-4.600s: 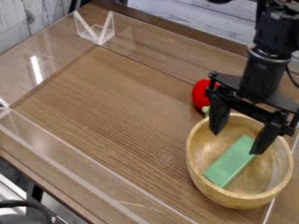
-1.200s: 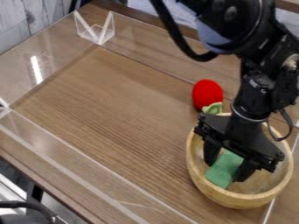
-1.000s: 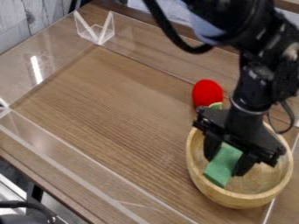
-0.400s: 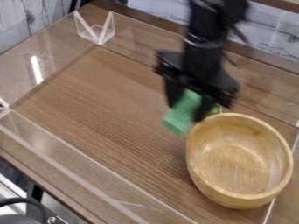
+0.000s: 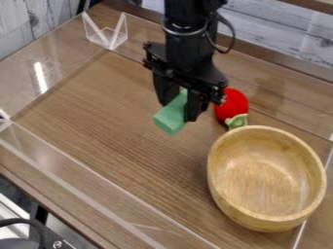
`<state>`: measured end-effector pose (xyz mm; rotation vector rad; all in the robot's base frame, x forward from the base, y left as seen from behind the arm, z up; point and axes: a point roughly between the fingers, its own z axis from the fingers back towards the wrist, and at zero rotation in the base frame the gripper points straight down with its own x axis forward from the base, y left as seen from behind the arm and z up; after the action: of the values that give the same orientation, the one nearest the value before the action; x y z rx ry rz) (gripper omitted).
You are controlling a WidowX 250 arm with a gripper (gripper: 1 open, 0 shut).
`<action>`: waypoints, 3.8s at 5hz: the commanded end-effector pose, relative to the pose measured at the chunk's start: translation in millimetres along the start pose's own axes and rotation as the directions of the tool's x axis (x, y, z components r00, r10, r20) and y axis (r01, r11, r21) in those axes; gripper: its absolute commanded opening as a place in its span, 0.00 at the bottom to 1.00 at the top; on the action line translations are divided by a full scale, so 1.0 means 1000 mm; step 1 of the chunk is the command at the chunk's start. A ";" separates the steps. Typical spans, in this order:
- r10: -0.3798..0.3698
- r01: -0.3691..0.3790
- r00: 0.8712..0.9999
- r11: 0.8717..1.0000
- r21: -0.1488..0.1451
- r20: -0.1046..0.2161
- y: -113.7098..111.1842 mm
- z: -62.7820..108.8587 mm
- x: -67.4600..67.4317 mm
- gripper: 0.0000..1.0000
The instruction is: Remove the green object from the brown bowl and put it on the table
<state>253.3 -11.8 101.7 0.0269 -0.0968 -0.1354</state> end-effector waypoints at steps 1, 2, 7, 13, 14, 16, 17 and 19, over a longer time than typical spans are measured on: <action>0.010 -0.011 0.999 1.000 0.018 0.042 0.009 0.005 0.006 0.00; 0.026 -0.027 0.999 0.999 0.030 0.034 0.015 0.001 0.001 0.00; 0.126 -0.126 0.992 0.992 0.028 0.015 0.051 -0.019 -0.002 0.00; 0.147 -0.147 0.989 0.989 -0.010 -0.008 0.049 -0.037 0.009 0.00; 0.147 -0.148 0.989 0.989 -0.023 -0.024 0.052 -0.037 0.006 1.00; 0.160 -0.160 0.987 0.986 -0.040 -0.007 0.055 -0.040 0.015 1.00; 0.118 -0.118 0.993 0.992 -0.044 -0.009 0.060 -0.048 0.018 1.00; 0.114 -0.114 0.993 0.992 -0.051 -0.006 0.072 -0.052 0.026 1.00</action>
<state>286.0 54.9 44.1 -0.0410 -0.0501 -0.0272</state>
